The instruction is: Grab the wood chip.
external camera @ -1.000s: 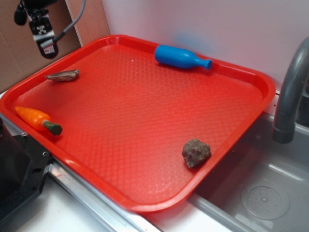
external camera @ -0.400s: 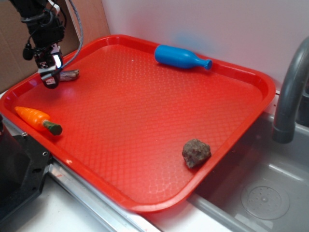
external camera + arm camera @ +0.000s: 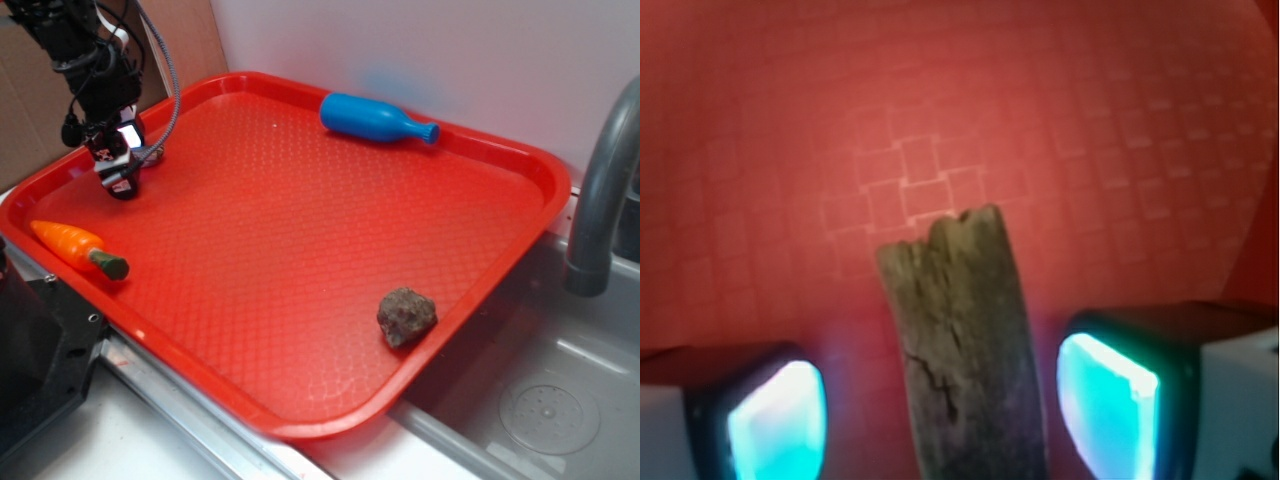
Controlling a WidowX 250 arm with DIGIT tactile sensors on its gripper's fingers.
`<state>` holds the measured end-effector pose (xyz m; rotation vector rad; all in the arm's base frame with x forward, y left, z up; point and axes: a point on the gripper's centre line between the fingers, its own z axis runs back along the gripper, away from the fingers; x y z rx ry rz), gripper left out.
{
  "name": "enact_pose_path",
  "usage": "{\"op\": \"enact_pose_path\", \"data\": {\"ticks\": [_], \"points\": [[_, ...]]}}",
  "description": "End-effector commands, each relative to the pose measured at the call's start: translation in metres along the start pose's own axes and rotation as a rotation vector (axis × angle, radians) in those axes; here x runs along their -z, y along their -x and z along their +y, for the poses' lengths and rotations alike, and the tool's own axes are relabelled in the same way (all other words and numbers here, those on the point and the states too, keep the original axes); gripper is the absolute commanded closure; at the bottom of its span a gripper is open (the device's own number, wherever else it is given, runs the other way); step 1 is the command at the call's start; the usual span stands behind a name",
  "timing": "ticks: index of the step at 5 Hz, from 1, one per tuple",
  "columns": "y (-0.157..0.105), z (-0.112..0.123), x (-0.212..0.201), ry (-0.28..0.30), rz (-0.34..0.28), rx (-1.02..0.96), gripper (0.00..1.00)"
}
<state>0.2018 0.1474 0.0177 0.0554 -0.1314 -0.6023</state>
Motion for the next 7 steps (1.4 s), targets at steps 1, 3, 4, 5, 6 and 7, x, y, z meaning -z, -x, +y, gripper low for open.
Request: {"op": "enact_pose_path", "data": {"ticks": [1,3,4,5,6,7], "points": [[-0.005,0.008,-0.01,-0.051,-0.012,0.011,0.0],[-0.006,0.007,0.033,0.162,0.038,-0.018,1.0],[-0.007,0.0,0.036,0.178,0.059,-0.003,1.0],[-0.008,-0.002,0.034,0.173,0.073,-0.003,1.0],[-0.022,-0.02,-0.014,0.082,0.101,-0.071,1.0],[-0.054,-0.06,-0.062,-0.005,0.06,-0.12,1.0]]}}
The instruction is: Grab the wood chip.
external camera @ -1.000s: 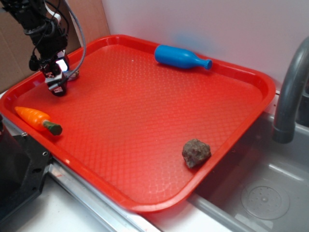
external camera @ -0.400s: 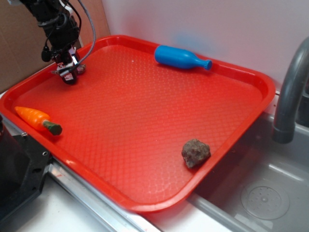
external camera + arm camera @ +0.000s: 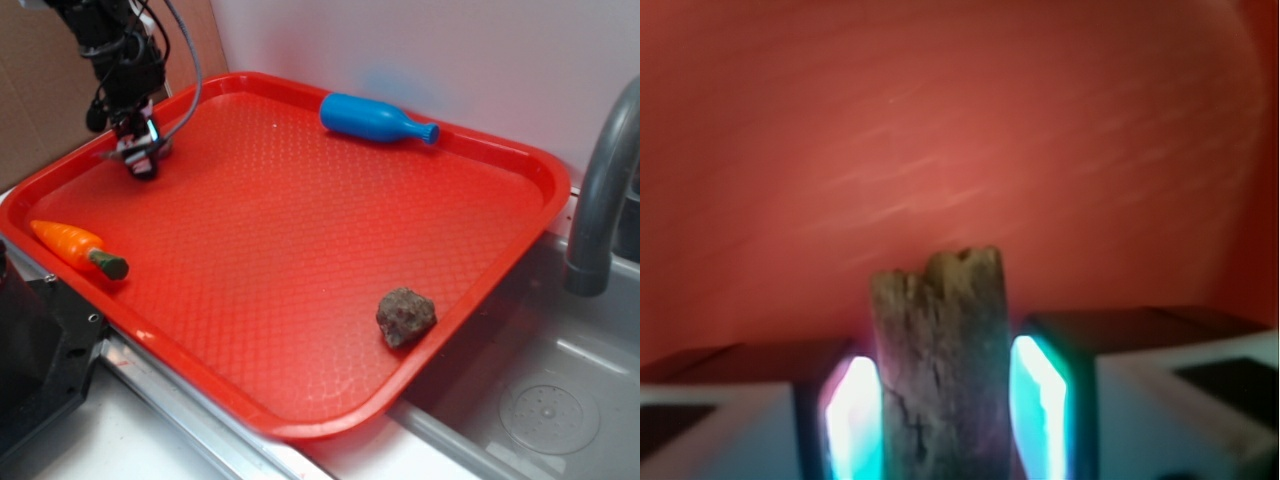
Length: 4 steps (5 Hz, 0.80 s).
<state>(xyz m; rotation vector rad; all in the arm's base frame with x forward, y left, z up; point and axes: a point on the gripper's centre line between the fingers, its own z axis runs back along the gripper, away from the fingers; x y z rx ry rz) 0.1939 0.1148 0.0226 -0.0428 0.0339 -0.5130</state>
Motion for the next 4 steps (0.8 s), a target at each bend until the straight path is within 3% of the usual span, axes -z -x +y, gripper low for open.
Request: {"op": "enact_pose_path", "data": {"ticks": [1,2,3,4], "points": [[-0.049,-0.084,-0.106,-0.088,-0.1,-0.103,1.0],[-0.065,-0.111,-0.157,-0.08,-0.145,-0.331,1.0],[-0.075,-0.118,-0.177,-0.002,-0.099,-0.484,1.0],[-0.07,-0.118,-0.181,0.022,-0.15,-0.551,1.0]]}}
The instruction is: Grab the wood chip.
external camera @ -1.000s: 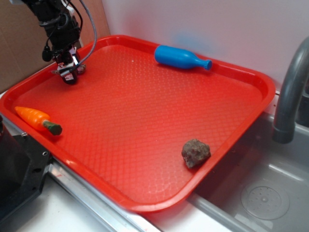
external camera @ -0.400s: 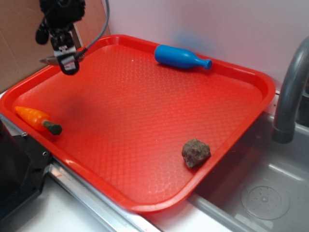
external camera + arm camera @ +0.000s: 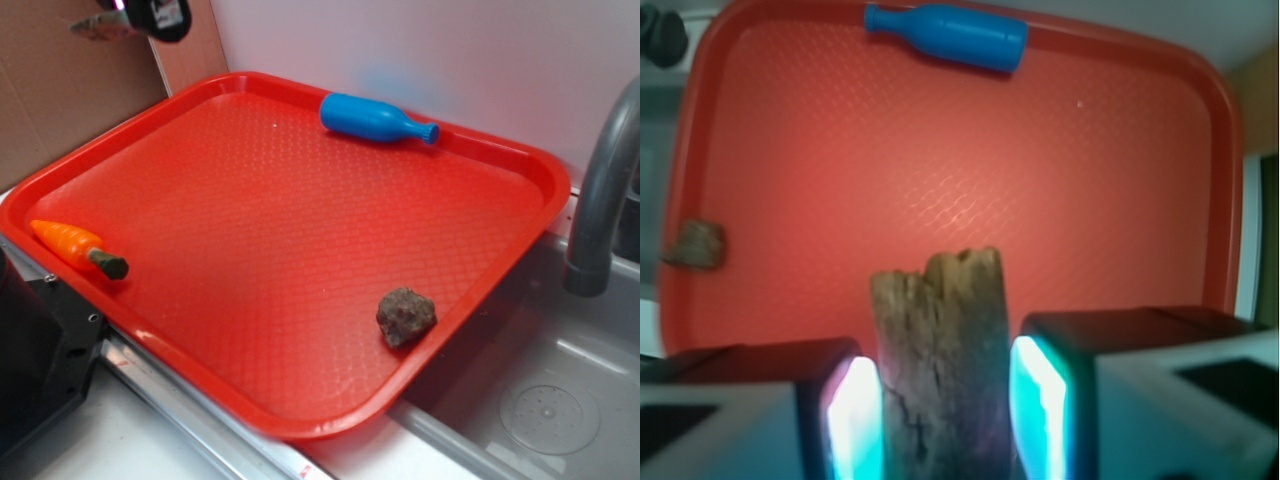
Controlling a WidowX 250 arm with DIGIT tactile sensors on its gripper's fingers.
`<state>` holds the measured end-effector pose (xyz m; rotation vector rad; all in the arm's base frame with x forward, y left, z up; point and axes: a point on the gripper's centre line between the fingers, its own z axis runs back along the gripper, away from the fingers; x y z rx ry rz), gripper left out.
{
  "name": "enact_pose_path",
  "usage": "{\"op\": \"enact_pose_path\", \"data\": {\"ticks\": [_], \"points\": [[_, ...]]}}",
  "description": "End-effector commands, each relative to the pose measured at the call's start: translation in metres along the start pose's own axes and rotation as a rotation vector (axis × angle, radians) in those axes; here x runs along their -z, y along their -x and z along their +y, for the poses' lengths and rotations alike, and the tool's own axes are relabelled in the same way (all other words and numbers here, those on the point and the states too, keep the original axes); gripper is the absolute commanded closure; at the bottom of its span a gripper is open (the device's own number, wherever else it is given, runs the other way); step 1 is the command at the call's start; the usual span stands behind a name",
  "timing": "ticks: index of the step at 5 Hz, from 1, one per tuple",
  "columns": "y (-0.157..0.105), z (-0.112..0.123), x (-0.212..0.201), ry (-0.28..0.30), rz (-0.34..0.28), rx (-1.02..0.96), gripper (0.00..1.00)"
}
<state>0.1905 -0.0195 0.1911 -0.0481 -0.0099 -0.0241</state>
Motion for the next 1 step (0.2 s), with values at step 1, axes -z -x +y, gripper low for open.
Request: {"op": "enact_pose_path", "data": {"ticks": [1], "points": [[-0.0143,0.0157,-0.0094,0.013,-0.047,-0.124,1.0]]}}
